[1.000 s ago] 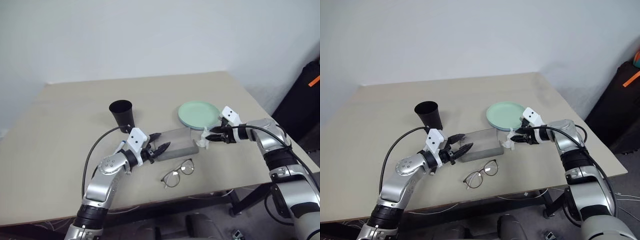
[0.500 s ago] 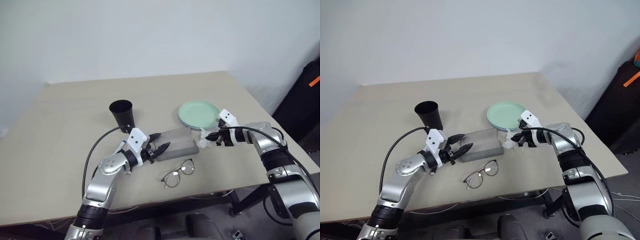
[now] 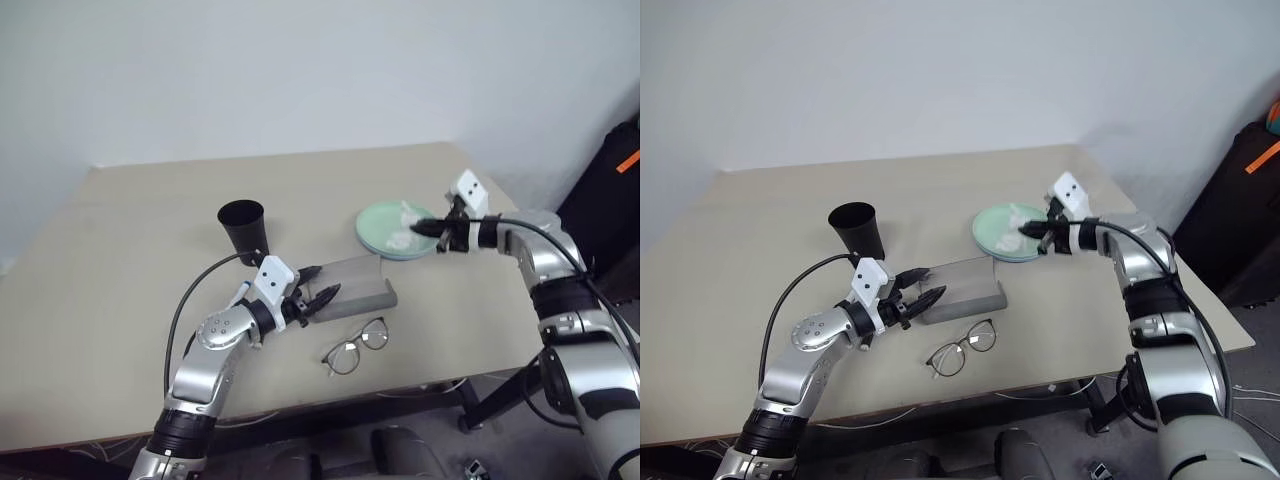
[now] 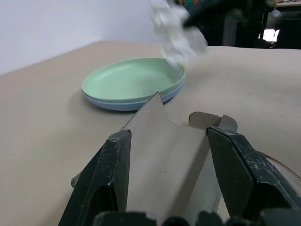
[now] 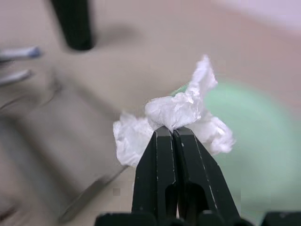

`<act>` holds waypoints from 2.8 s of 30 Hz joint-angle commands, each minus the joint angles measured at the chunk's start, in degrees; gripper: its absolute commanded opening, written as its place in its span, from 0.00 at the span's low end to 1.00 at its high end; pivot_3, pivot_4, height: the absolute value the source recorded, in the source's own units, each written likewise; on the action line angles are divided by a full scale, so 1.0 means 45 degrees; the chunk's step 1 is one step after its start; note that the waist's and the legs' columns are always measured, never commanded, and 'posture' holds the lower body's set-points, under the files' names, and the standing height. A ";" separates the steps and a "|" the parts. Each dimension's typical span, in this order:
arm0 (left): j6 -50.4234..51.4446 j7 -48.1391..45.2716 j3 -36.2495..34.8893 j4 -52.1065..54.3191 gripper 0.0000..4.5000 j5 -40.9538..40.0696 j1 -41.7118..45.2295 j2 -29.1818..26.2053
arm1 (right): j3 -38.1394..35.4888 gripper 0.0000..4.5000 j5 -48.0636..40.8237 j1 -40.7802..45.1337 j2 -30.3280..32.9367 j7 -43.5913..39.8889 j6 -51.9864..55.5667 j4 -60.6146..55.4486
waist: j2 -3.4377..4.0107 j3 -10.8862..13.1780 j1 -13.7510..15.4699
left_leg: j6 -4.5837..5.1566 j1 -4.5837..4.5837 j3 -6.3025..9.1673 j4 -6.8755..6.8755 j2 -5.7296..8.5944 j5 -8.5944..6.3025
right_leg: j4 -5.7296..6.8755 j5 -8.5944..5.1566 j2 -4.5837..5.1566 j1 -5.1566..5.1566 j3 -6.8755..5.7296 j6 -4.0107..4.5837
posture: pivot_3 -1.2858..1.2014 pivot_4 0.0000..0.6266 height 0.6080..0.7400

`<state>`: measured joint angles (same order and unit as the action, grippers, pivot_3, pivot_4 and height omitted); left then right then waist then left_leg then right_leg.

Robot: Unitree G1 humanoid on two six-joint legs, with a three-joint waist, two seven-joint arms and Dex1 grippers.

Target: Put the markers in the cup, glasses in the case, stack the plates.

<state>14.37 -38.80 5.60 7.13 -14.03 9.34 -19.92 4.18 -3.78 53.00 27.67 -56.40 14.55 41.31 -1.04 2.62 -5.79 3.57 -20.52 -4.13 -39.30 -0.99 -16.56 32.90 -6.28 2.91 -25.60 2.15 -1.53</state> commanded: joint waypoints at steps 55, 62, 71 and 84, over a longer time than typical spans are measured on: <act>0.8382 -0.5189 0.2600 -0.0362 0.59 -0.2051 0.4619 -0.2632 | -0.0114 0.73 -0.1670 -0.5768 0.0462 -0.2800 -0.3272 -0.4465 | 0.0006 0.0008 0.0032 | 0.0035 -0.0003 0.0035 0.0007 0.0039 0.0017 | 0.0000 -0.0024 -0.0001 0.0012 0.0049 -0.0033 | 0.52 0.00 1.00; 0.9867 -0.5594 0.2932 -0.0872 0.59 -0.2602 0.5047 -0.2591 | -0.0076 0.73 -0.1611 -0.5936 0.0285 -0.2426 -0.3321 -0.4611 | 0.0005 0.0008 0.0014 | 0.0036 0.0000 0.0037 0.0006 0.0043 0.0018 | 0.0001 -0.0024 -0.0002 0.0013 0.0053 -0.0034 | 0.52 0.00 1.00; 1.0294 -0.5563 0.3784 -0.1181 0.59 -0.2601 0.5094 -0.2347 | -0.0045 0.73 -0.1576 -0.6086 0.0287 -0.2115 -0.3561 -0.4579 | 0.0003 0.0009 0.0025 | 0.0037 -0.0002 0.0041 0.0004 0.0048 0.0019 | -0.0002 -0.0025 -0.0002 0.0015 0.0060 -0.0034 | 0.52 0.00 1.00; 1.0012 -0.5066 0.4027 -0.2030 0.32 -0.2359 0.5202 -0.1681 | 0.0007 0.74 -0.1453 -0.6137 0.0337 -0.1811 -0.3601 -0.4662 | 0.0003 0.0009 0.0040 | 0.0039 0.0000 0.0041 0.0001 0.0049 0.0019 | -0.0001 -0.0025 -0.0002 0.0015 0.0062 -0.0034 | 0.52 0.00 1.00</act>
<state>60.37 -61.72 24.29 -2.72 -24.84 31.12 -27.72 4.83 -9.97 24.49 28.73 -65.04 -0.60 22.63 -1.03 2.66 -5.61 3.75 -20.52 -3.94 -39.29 -0.77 -16.48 32.90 -6.39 2.90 -25.54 2.43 -1.69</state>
